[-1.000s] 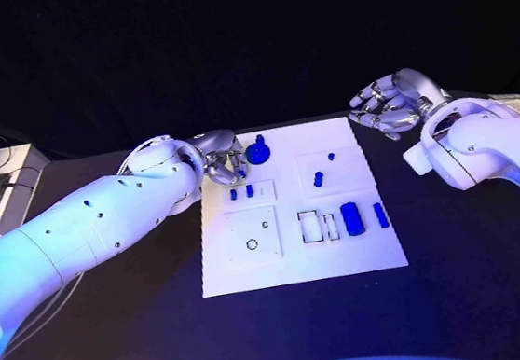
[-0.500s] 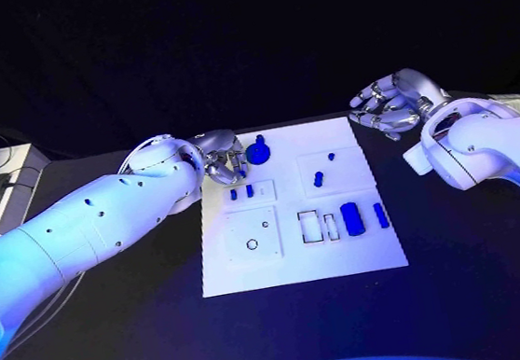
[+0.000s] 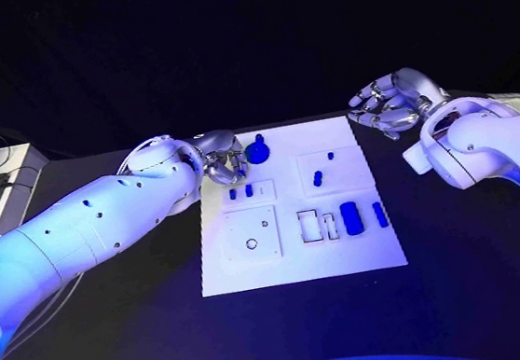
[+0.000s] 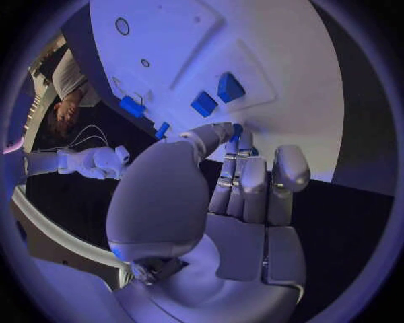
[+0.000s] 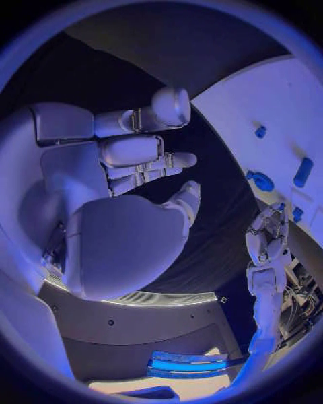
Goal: Assemble the parts on the task board
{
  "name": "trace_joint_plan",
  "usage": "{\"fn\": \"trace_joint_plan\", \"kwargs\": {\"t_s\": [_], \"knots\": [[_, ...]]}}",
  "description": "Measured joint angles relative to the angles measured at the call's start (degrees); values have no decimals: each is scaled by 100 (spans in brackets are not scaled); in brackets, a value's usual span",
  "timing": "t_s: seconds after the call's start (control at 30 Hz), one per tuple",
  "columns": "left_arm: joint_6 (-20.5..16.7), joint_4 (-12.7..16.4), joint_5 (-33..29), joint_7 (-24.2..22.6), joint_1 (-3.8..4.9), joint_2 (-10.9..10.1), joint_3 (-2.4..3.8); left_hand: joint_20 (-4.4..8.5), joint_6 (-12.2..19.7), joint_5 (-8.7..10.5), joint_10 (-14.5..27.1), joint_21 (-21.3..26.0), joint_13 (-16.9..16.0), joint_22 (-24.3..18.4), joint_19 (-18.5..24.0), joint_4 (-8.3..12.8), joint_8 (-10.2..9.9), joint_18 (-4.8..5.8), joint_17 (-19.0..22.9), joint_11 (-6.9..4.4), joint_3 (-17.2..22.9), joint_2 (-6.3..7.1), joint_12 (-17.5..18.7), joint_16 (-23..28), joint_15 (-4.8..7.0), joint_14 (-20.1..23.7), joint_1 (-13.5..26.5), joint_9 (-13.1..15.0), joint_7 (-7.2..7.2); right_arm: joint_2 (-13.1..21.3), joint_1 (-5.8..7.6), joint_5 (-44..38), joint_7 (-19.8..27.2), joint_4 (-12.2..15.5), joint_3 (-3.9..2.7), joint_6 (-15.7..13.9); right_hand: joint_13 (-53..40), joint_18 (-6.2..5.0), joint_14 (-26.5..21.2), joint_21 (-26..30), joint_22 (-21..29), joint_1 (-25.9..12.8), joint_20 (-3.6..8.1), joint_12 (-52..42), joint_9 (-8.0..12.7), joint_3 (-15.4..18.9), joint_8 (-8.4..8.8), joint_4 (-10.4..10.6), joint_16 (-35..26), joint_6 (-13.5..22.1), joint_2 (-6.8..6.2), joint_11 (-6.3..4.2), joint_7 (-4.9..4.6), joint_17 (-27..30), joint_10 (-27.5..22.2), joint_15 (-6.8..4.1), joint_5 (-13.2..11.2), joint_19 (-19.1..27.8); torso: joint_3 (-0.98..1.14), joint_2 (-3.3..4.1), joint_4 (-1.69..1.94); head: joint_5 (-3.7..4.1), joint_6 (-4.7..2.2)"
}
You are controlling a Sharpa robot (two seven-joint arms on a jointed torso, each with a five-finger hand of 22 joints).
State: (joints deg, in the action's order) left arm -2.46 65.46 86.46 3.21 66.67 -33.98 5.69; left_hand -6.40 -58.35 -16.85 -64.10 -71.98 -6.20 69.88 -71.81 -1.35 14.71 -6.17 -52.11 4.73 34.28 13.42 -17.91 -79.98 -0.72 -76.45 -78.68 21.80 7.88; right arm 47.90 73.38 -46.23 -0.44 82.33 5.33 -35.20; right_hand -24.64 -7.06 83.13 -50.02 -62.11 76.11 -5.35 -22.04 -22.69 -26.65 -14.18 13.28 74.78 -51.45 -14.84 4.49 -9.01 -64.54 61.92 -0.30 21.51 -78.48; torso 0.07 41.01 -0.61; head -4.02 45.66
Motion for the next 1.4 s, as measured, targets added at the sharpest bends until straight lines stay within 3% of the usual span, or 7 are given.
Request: {"fn": "trace_joint_plan", "kwargs": {"t_s": [0.3,0.43,0.53,0.87,0.97,1.2,1.4], "knots": [[-54,14,-1,-40,-12,-17,-4,5,-23,0,138,48,-143,-52,59,9,-5,0,-12,-12,-137,1,-157,-8,0,41,-1,0,-23,0,-1,0,-6,-5,0,6,50,0,0,8,4,-42,0,44,0,0,0,0,0,-6,6,1,-6,5,0,0,0,0,-2,-1,0,5,7],[-68,15,0,-48,-16,-20,-6,-9,-28,0,335,71,-362,-61,73,14,-100,0,-74,-20,-238,-39,-473,-90,0,41,-41,-32,-26,-1,-1,0,-7,-7,0,7,56,0,0,7,4,-42,0,44,0,0,0,0,0,-6,6,1,-6,4,1,0,0,0,-2,-1,0,-1,11],[-74,18,1,-50,-21,-22,-8,-16,-33,0,669,96,-666,-71,80,16,-177,0,-75,-12,-314,-75,-920,-122,-1,82,-77,-71,-31,-2,-2,0,-7,-9,0,7,63,-1,0,7,4,-42,0,72,0,0,0,0,0,13,6,1,-25,10,1,0,0,0,-2,-1,0,-3,12],[-81,25,2,-47,-28,-26,-11,-35,165,0,975,96,-904,-85,99,16,-361,0,-50,16,-314,-75,-1325,-154,-21,102,-77,-156,-38,-2,-3,0,-9,-13,1,8,74,0,0,6,4,-41,0,72,0,0,0,0,0,13,6,5,-25,10,5,0,0,0,-3,-2,1,-14,16],[-81,30,1,-40,-28,-30,-11,-35,247,0,1092,89,-1033,-27,99,1,-444,0,-302,17,-329,-75,-1564,-264,-32,46,-77,-197,-62,-2,-4,0,-9,-14,1,8,74,-1,0,6,4,-41,0,72,0,0,0,0,0,14,6,5,-25,9,5,0,0,0,-3,-2,1,-17,16],[-87,47,-1,-35,-32,-29,-12,-35,379,0,1348,74,-1218,-7,99,-34,-542,0,-350,34,-327,-50,-1917,-289,-31,47,-52,-261,-91,-2,-4,0,-9,-15,1,9,92,0,0,51,20,-41,0,99,1,-16,0,-16,0,14,6,11,-25,26,10,0,0,0,-4,-2,2,-20,15],[-93,50,-3,-23,-32,-34,-12,-35,410,0,1435,74,-1262,-7,99,-33,-576,0,-350,39,-328,-44,-1983,-289,-31,48,-47,-280,-123,-2,-5,0,-9,-15,1,10,92,0,0,51,20,-41,0,99,1,-16,0,-16,0,14,6,11,-25,26,10,0,0,0,-4,-2,2,-20,15]]}}
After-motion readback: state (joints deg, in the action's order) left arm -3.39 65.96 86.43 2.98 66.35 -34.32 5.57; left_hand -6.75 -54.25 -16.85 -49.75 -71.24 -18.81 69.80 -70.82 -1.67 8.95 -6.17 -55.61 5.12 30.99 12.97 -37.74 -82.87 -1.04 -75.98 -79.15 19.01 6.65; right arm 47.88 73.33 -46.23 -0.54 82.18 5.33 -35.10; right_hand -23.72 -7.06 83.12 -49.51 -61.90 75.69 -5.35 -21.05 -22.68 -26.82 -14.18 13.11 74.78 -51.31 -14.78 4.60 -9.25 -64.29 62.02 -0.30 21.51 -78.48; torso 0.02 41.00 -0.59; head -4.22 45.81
